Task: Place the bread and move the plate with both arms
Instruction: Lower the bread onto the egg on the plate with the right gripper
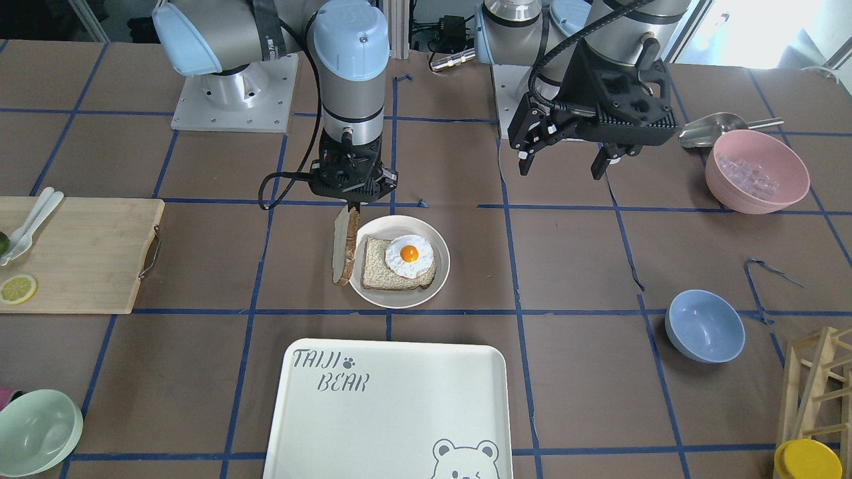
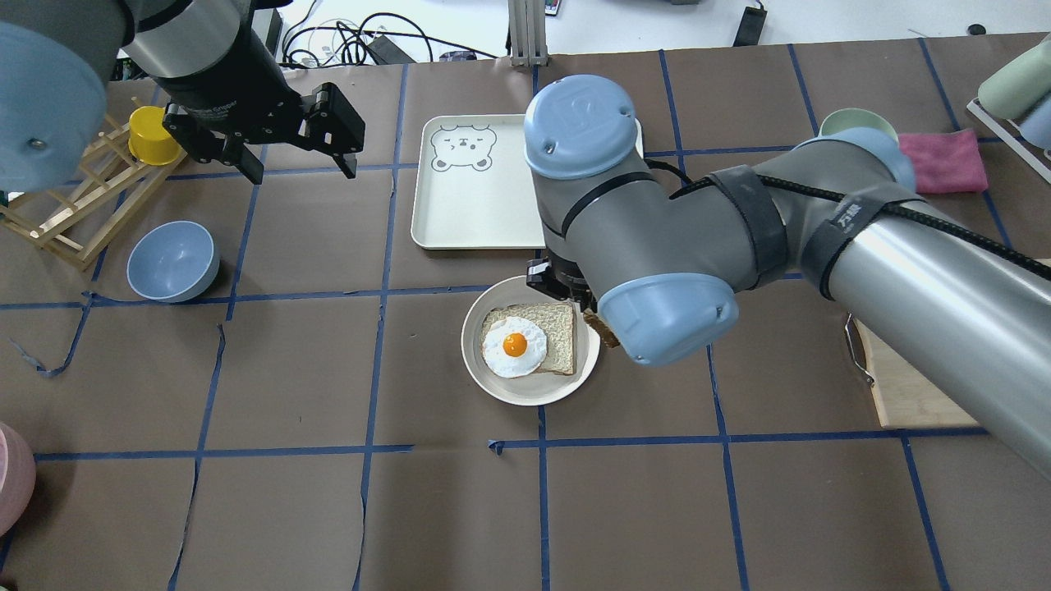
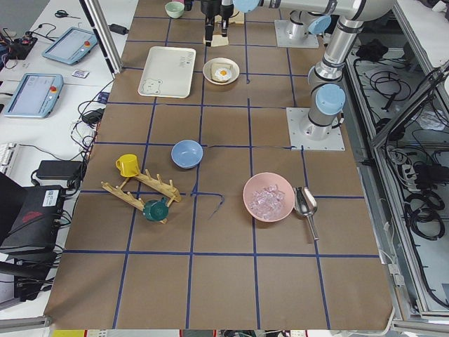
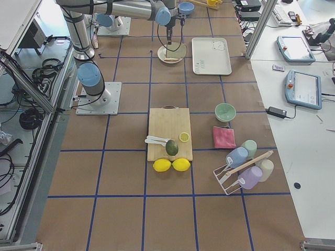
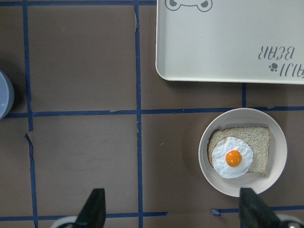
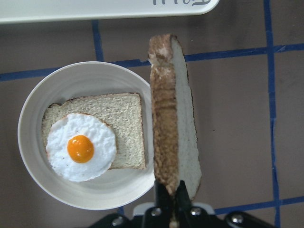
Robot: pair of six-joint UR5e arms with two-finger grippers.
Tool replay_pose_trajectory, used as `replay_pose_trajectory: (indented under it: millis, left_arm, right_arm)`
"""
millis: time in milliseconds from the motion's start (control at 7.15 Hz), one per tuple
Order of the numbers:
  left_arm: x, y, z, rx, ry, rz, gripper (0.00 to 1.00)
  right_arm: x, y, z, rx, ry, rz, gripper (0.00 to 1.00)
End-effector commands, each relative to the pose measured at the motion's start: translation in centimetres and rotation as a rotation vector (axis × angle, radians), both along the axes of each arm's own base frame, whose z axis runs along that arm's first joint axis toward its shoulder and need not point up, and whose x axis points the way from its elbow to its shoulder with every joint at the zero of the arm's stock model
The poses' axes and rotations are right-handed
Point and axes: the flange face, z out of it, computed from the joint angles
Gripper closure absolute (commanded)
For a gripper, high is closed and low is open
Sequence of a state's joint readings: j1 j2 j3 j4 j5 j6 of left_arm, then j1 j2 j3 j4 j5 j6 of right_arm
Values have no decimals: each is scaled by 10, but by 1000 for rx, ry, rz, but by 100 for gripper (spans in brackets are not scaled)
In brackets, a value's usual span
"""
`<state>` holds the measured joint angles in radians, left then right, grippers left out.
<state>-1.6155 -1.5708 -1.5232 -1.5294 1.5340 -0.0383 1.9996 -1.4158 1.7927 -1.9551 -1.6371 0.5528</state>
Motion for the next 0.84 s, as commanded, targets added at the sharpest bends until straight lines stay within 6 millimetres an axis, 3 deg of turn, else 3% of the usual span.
replay_pose_trajectory:
  millis: [0, 280, 699]
  left_arm:
    - [-1, 0, 0, 0, 0, -1, 0]
    - [-1, 0, 1, -2, 0, -1, 0]
    - [-1, 0, 0, 0, 0, -1, 0]
  right_arm:
    - [24, 11, -14, 12, -19, -96, 100]
    - [47, 23, -25, -3, -26, -60, 100]
    - [56, 23, -52, 0, -5, -87, 100]
